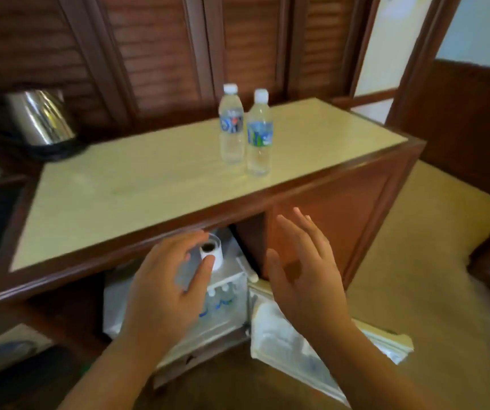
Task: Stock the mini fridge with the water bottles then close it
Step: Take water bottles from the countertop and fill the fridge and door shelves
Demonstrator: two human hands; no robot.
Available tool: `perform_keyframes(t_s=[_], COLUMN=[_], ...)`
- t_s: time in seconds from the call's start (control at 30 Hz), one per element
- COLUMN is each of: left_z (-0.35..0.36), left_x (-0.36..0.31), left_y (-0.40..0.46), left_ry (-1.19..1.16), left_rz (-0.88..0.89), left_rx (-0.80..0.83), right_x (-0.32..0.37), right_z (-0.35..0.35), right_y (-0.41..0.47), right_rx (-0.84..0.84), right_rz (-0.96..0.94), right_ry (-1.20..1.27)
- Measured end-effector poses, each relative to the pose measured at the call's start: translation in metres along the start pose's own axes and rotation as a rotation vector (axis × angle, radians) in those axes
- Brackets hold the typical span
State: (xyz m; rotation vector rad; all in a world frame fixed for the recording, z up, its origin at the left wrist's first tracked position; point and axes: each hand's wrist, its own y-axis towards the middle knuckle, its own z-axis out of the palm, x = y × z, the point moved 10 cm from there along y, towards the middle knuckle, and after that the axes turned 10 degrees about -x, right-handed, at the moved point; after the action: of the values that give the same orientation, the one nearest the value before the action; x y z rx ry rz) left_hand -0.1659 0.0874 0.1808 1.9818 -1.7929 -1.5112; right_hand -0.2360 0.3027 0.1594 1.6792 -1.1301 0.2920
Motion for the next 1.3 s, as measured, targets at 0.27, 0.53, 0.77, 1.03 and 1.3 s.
perform_keyframes(t_s=[0.27,0.53,0.77,1.03,1.3], left_z=[-0.042,0.079,0.192,0.139,0.043], left_x=[0.016,0.029,0.058,0.028,-0.031], left_y=[0.144,0.3,0.373,0.313,0.169], left_ry=[-0.008,0.068,0.1,-0.059,-0.224], left_rz=[-0.081,-0.031,-0.062,-0.024,-0.058], left_rx=[-0.062,0.193,0.406,0.106,0.06], right_x=[0.064,0.005,-0.014,-0.003,-0.005], right_z=[0.048,0.112,0.109,0.03,-0.067], right_y=[0.165,0.284,0.291,0.228,0.099], right_rx=[0.072,0.124,0.031,-0.113,-0.23], right_rz=[-0.004,0.252,0.229,0.174,0.19], right_ry=[-0.081,-0.332,-0.324,-0.217,-0.168])
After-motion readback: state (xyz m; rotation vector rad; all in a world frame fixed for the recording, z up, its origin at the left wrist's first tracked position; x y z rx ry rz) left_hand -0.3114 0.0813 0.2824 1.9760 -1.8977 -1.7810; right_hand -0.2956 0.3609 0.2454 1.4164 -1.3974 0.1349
